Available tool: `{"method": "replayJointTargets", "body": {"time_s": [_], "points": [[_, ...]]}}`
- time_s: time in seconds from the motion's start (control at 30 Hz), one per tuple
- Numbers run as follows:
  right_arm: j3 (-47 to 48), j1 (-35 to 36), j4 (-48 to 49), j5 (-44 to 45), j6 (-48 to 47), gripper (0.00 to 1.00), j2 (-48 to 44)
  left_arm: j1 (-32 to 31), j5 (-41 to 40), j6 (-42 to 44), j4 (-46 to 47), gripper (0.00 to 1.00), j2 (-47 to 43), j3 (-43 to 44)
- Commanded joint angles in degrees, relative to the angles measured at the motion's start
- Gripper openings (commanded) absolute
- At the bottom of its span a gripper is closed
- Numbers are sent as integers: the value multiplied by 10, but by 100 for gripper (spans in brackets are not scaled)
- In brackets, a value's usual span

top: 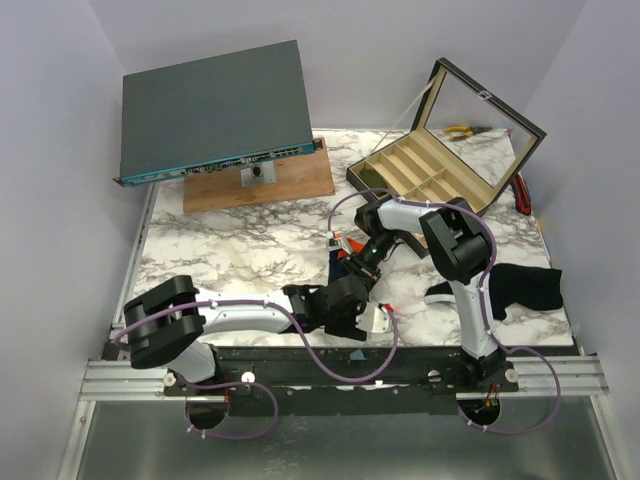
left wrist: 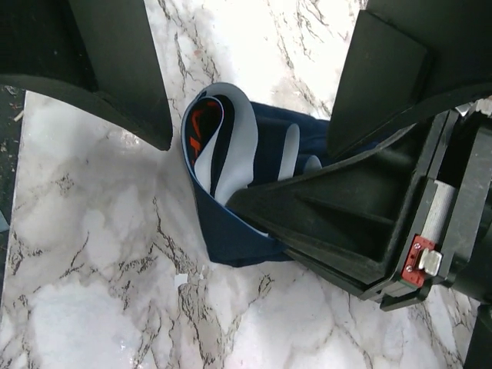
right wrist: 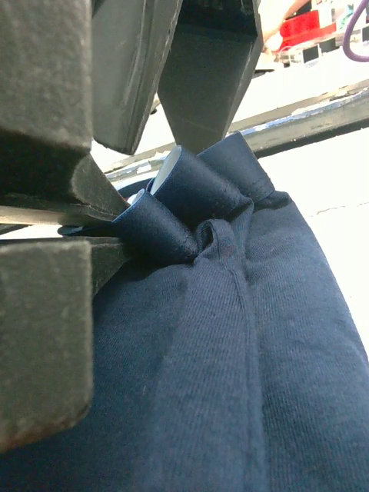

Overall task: Roll the underwear
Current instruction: Roll the underwear to the center of the board.

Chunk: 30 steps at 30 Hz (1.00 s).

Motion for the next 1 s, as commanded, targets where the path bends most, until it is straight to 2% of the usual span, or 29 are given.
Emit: {"method": "replayJointTargets", "body": {"time_s": [0.0, 0.1, 0.33, 0.6, 0.77, 0.87, 0.97], "points": [[10, -3, 2, 12, -5, 8, 15, -3, -9, -12, -8, 86, 28, 24], [15, -3, -1, 13, -3, 9, 15, -3, -3, -16, -20, 80, 40, 30], [15, -3, -2, 20, -2, 9, 15, -1, -3, -33, -35, 76, 49, 26], [17, -3, -5, 22, 0, 10, 10, 15, 3, -53, -54, 64, 80, 41], [20, -3, -8, 18, 3, 13, 8, 31, 19, -67, -68, 46, 90, 59], [22, -3, -8, 15, 7, 16, 4, 36, 30, -73, -87, 24, 93, 69], [24, -3, -5, 16, 15, 24, -5, 44, 54, -85, -109, 5, 92, 80]]}}
